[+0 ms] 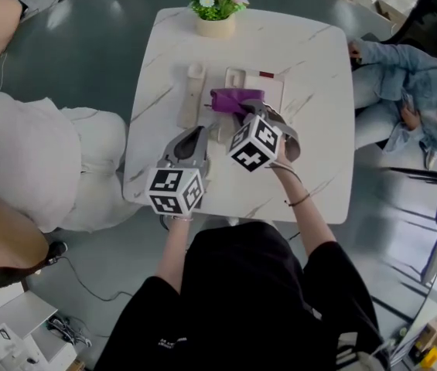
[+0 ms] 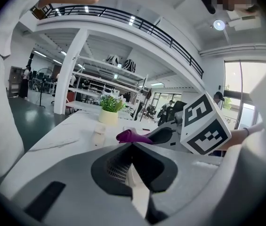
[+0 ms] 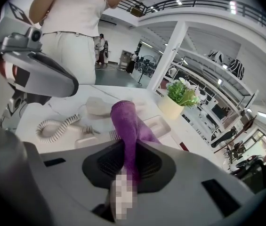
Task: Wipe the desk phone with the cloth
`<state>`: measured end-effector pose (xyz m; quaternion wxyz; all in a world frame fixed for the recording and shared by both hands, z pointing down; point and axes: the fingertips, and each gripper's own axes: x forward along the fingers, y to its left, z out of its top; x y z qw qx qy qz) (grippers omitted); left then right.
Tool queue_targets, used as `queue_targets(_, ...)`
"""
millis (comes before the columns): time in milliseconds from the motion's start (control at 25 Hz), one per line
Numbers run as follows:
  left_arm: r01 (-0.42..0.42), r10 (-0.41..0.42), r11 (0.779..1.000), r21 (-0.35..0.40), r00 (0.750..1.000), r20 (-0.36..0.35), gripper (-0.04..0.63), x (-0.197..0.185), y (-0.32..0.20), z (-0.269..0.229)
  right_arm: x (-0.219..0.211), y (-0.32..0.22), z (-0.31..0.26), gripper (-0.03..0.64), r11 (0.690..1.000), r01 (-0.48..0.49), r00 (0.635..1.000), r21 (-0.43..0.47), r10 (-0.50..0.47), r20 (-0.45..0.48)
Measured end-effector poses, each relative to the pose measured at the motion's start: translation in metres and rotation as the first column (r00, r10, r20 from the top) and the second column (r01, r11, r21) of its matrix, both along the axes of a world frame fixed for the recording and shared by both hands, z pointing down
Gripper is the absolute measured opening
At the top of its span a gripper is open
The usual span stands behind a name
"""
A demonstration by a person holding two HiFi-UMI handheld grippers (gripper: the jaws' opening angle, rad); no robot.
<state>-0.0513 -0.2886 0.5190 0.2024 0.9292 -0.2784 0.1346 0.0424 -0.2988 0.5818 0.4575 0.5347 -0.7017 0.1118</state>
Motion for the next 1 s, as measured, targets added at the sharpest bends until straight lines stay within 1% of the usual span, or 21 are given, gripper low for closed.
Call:
queue_targets(280, -0.02, 0.02, 1.0, -0.006, 1.0, 0.0, -0.002, -0.003, 0.008, 0.004, -0.012, 0.014, 0.004, 0.043, 1.0, 0.004, 1.0, -0.025, -0.003, 0.019)
queue_targets(560, -0.006, 0.006, 1.0, -0.022, 1.0, -0.004, -0.002, -0.011, 0.014, 0.008, -0.025, 0.034, 0.012, 0.043, 0.998, 0.025, 0.999, -0.063, -0.023, 0.043)
queue_targets(1000, 0.004, -0.004, 1.0, -0.027, 1.0, -0.008, -0.002, -0.018, 0.019, 0.005, -0.044, 0.057, 0.018, 0.043, 0.992, 0.065, 0.995, -0.108, -0.056, 0.084)
